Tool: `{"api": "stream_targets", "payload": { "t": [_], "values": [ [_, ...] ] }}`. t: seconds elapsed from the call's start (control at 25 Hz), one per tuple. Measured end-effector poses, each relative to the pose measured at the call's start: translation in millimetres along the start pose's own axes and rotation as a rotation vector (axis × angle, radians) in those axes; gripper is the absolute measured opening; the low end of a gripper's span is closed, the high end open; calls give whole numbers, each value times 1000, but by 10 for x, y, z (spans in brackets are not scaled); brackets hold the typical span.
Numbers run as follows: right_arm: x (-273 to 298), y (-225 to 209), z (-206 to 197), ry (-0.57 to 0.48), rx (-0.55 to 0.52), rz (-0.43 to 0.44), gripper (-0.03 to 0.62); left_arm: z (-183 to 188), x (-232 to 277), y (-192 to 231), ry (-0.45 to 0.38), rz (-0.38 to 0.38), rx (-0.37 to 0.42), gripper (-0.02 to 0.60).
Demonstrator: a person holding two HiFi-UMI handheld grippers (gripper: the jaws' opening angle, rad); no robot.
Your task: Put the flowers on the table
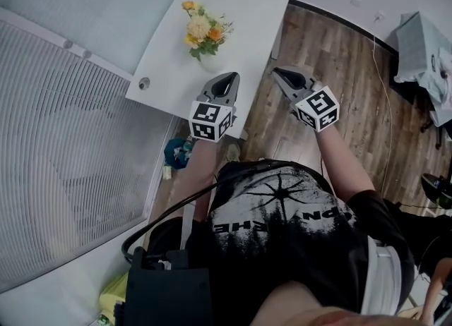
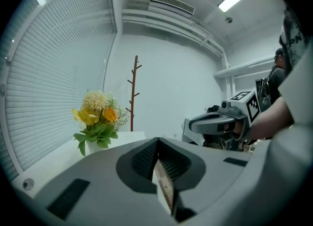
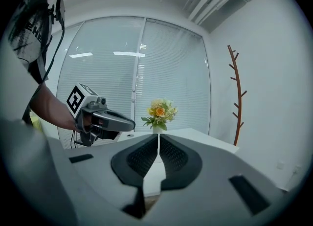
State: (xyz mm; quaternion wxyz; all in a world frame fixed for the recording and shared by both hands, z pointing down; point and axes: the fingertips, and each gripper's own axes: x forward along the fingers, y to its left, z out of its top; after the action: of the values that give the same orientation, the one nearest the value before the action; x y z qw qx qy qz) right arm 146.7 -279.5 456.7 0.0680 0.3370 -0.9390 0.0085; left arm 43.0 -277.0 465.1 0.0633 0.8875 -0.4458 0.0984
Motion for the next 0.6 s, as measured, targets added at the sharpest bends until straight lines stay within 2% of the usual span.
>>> {"api": "stream_targets", "payload": {
  "t": [0.6],
  "values": [
    [54, -19, 48, -7, 6, -7, 23, 80, -23, 5, 13, 10, 42, 12]
  ]
}}
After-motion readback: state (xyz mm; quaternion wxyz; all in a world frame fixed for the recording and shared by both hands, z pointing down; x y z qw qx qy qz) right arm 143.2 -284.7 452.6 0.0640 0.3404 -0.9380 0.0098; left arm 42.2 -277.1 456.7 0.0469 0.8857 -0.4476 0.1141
